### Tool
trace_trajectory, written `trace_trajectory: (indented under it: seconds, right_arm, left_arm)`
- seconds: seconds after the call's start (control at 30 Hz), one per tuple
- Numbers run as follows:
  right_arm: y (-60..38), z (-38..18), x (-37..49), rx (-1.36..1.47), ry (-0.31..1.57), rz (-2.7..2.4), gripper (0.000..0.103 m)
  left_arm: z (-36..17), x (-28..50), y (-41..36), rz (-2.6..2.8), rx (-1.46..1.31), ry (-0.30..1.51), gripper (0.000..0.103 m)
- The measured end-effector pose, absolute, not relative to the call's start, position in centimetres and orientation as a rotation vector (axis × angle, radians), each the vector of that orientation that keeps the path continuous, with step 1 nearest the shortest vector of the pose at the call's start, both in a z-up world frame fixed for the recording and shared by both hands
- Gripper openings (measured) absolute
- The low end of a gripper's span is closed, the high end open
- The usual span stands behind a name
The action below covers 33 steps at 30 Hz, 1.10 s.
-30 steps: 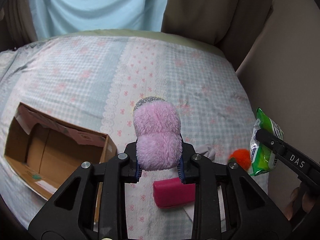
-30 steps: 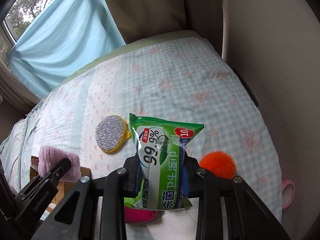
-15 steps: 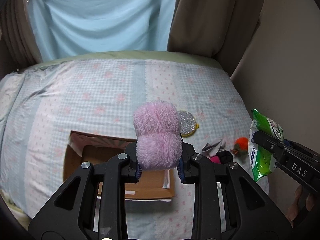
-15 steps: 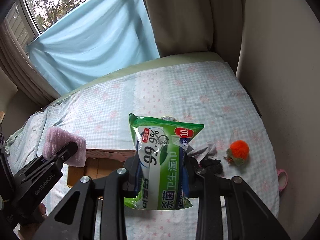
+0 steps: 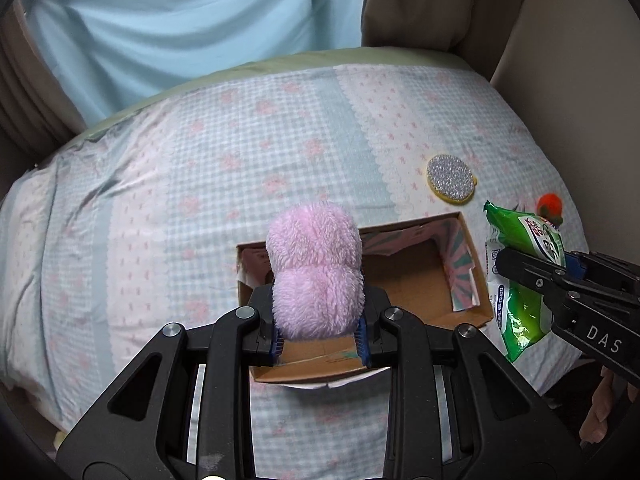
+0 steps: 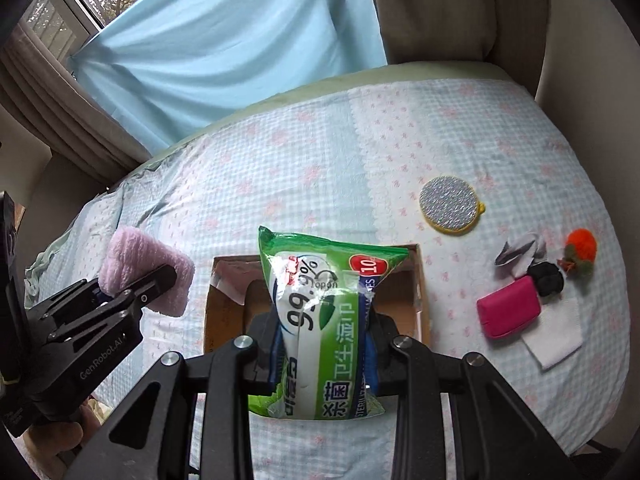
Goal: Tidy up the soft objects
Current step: 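Carry both items over the box and open both tools to drop them inside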
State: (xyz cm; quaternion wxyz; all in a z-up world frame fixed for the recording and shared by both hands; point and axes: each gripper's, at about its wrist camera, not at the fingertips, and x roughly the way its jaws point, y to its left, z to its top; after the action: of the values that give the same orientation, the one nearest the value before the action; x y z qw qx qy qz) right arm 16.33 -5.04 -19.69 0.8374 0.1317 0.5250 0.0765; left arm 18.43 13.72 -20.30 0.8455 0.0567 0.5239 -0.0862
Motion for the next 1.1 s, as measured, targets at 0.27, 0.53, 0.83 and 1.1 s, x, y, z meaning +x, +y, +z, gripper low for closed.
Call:
trace_trajectory:
  seconds: [0.27,0.53,0.83,1.1]
  right_arm:
    - [-2.0,-26.4,19.0,0.31,1.269,0.121,0.028]
    - [-1.9,-33.1,22.1,0.321,1.44,0.094,0.029]
    - [-2.1,-36.7,25.3,0.318,1.508,0.107,0.03]
    - [-2.4,-39.1,26.2,0.245,1.614,0.097,0.103]
  left_arm:
    - [-28.1,21.5,14.9,-0.237,0.149,1.264,0.024]
    - [-35.0,24.1,14.7,-0.26,0.13,1.418,0.024]
    - [-37.4,25.3,12.0,-0.337,0.224,1.454,0.081]
    - [-37.1,24.8,11.6,-0.324,0.318,1.43,0.102]
